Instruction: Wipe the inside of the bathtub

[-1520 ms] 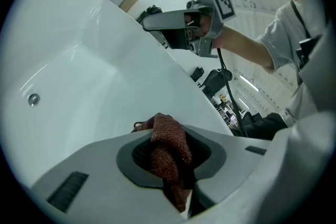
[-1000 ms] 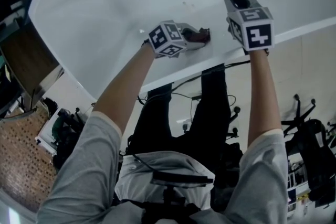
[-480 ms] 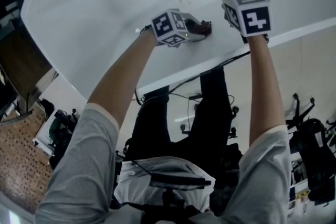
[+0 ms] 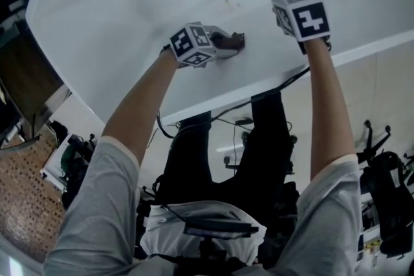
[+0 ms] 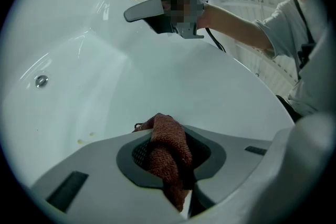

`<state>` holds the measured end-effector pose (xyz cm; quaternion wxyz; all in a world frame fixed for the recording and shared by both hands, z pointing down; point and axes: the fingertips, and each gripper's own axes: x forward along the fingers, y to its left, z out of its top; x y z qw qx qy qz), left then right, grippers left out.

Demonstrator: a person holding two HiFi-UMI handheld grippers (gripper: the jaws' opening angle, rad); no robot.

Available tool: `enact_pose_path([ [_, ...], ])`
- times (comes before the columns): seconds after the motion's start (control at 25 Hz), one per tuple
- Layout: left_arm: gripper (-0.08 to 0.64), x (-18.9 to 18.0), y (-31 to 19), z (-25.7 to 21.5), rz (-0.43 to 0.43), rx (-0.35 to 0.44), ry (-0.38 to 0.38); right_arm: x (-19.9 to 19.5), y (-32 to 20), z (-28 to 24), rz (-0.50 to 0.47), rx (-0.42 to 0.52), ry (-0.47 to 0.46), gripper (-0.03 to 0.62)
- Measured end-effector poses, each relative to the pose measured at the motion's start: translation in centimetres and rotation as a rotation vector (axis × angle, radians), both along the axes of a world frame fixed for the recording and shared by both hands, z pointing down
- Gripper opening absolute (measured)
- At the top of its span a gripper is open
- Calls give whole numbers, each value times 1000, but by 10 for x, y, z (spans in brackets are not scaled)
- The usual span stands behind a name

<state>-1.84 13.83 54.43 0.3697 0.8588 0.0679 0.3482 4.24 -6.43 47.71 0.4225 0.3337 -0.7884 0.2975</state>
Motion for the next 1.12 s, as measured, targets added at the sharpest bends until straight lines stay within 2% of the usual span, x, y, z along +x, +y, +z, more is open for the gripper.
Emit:
enact_pose_path([
  [0.16, 89, 31, -20, 5, 1, 47, 18, -5, 3, 14, -18, -29, 6, 5],
  [0.32, 89, 62, -41, 11, -20, 66, 46, -8, -2, 24, 3, -42, 5, 5],
  [0.56, 89, 75, -55, 19, -22, 86, 65, -24, -5, 38, -45, -67, 4, 5],
  [0.68, 89, 66, -48, 23, -22, 68, 61, -28, -7, 40, -61, -78, -9, 5],
  [0.84, 89, 31, -32, 37, -20, 31, 9, -38, -3, 49, -99, -121, -40, 5],
  [1.12, 89, -7, -12, 54, -54, -20, -36, -46, 11, 74, -154, -175, -37, 5],
])
